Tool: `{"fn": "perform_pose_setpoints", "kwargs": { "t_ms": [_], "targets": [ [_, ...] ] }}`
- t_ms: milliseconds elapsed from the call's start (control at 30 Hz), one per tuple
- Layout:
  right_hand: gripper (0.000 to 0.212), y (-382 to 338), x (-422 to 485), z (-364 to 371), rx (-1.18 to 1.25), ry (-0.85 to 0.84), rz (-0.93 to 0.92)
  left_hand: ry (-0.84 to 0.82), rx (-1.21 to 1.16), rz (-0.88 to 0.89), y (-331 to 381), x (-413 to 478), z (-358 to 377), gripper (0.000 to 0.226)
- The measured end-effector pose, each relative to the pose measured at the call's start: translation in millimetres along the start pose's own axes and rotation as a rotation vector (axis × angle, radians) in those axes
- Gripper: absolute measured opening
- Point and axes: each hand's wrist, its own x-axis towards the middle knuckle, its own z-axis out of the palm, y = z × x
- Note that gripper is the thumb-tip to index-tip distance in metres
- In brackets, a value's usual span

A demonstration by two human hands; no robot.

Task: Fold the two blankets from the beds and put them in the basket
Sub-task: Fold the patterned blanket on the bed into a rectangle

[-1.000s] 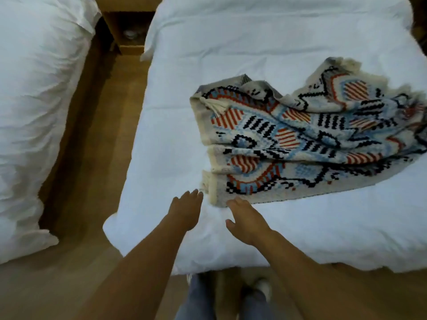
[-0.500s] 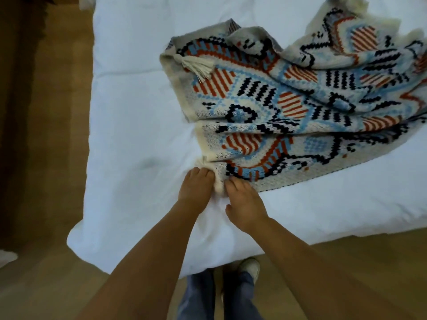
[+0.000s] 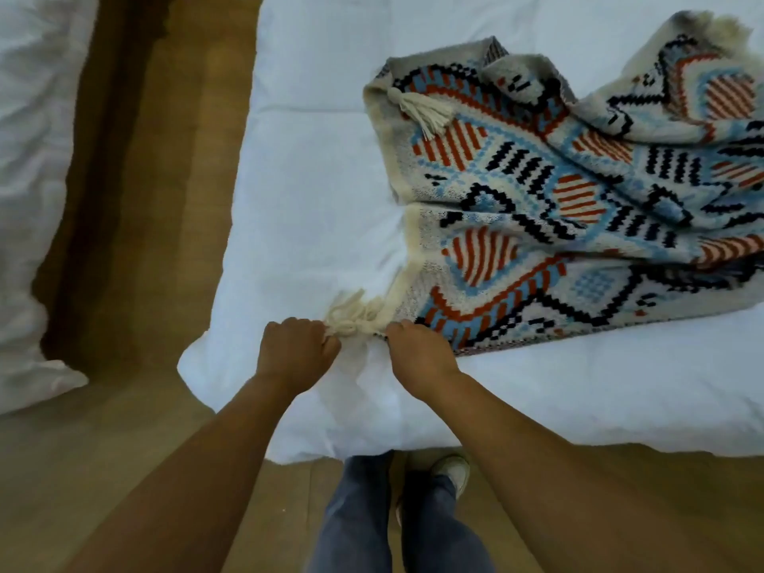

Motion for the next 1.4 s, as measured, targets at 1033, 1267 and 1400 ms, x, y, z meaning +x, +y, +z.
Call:
{"fn": "perform_pose_setpoints", "kwargs": {
  "t_ms": [1033,1267,1400],
  "targets": [
    [0.014,-83.0,71.1,-31.4,0.225,-0.060,-0.069,-0.092,-0.061,-0.185,-43.6,29.9,-35.8,0.029],
    [0.037,21.2,138.0,-128.7,0.308,0.194,0.112,0.000,-0.092,-0.079,11.5,175.4,-99.0,0.038],
    [0.033,89.9,196.4,-182.3,0.343,0.290,0.150,0.058,-0.253,-0.177,35.4,277.7,-130.2,0.041]
  ]
}}
